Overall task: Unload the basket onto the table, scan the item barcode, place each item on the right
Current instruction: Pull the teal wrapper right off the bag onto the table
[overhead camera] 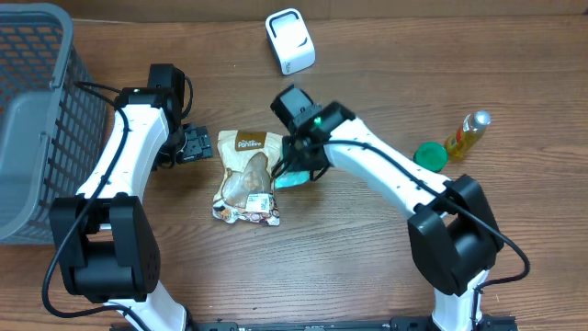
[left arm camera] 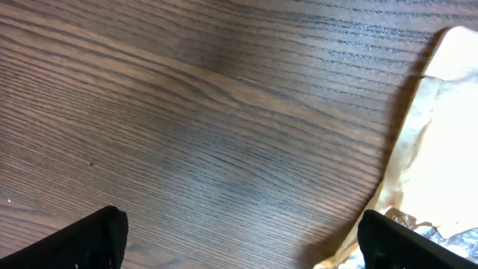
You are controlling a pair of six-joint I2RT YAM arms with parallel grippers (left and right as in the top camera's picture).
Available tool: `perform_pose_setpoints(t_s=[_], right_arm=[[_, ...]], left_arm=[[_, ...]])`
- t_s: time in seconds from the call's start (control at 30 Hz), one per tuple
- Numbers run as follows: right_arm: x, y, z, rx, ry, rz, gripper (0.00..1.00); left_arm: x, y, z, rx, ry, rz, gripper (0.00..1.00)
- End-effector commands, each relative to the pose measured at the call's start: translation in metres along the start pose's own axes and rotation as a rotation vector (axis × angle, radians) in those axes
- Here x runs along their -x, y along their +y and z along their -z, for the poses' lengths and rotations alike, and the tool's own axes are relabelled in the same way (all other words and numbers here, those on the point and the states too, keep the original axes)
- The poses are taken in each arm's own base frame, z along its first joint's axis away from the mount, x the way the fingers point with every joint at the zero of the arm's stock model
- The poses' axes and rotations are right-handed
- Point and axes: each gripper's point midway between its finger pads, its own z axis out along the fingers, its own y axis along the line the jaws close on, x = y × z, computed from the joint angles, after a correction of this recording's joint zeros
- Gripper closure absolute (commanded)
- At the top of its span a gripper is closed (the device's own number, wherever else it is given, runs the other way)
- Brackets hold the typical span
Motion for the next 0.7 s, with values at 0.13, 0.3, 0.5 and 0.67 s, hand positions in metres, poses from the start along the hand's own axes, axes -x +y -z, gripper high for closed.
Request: perform_pose_setpoints(t_s=[0.13, 0.3, 0.5, 0.67], right_arm=[[-0.043, 0.044, -0.034, 0.241, 0.111, 0.037, 0.96], [-0.034, 0.032, -0.037, 0.181, 0.067, 0.030, 0.96], [-0.024, -0.006, -0.041, 0.012, 0.021, 0.001, 0.96], [-0.024, -0.026, -0.040, -0.050, 0.031, -0.148, 0.96]], left_arm=[[0.005, 0.002, 0.006, -0.001, -0.021, 0.001, 0.00], [0.005, 0.002, 0.006, -0.001, -0.022, 0.001, 0.00], [0.005, 0.002, 0.006, -0.001, -0.021, 0.001, 0.00], [0.005, 0.002, 0.006, -0.001, -0.021, 0.001, 0.01]])
